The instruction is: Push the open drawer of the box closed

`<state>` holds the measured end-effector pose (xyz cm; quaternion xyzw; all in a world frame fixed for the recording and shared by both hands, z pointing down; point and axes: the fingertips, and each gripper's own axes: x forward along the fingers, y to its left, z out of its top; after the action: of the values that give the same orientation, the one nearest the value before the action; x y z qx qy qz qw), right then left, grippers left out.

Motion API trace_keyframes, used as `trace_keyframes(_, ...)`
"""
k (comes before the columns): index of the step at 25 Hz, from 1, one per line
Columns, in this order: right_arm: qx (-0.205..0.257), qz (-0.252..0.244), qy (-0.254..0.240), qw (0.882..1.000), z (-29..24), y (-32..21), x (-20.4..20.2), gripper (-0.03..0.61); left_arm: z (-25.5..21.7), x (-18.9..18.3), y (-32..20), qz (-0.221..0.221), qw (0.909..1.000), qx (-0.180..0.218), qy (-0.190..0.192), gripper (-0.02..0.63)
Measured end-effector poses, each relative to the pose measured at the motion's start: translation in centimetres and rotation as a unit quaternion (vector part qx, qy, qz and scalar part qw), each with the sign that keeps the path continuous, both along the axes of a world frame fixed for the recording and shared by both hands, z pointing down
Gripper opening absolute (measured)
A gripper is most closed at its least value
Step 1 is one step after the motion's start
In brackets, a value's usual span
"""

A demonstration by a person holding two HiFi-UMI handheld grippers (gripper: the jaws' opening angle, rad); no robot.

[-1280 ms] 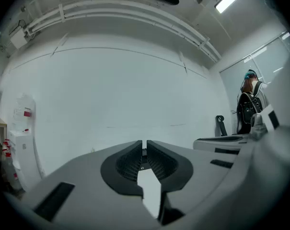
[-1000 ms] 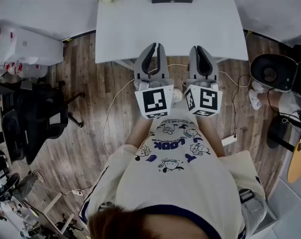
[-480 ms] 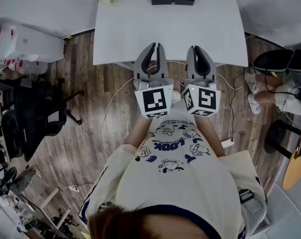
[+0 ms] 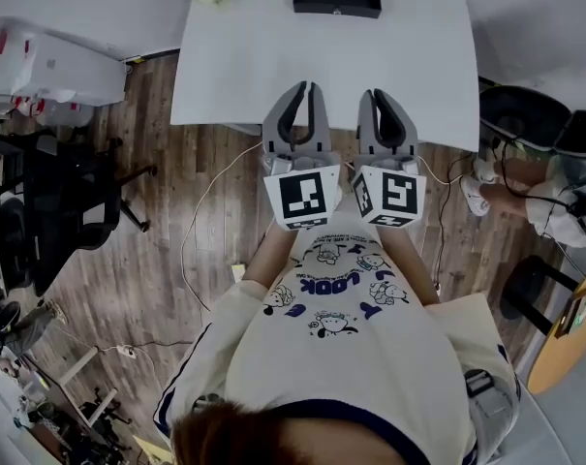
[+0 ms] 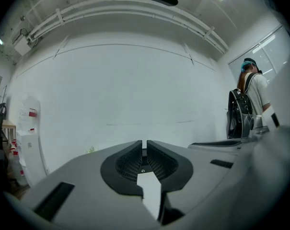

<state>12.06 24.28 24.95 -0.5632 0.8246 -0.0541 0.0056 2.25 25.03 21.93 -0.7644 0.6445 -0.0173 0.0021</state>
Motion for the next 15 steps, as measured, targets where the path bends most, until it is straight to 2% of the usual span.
trace_keyframes(8,-0.016,-0.013,-0.008,1.000,1.1,-1.6,0.6,0.054,1.0,0.2,-1.3,-0.021,0.9997,-0.016,-0.001,0.037)
trace_keyframes(15,-0.025,-0.011,-0.009,1.000,1.6,-3.8,0.0,0.054,1.5,-0.4,-3.4,-0.023,0.9995,-0.023,-0.001,0.037)
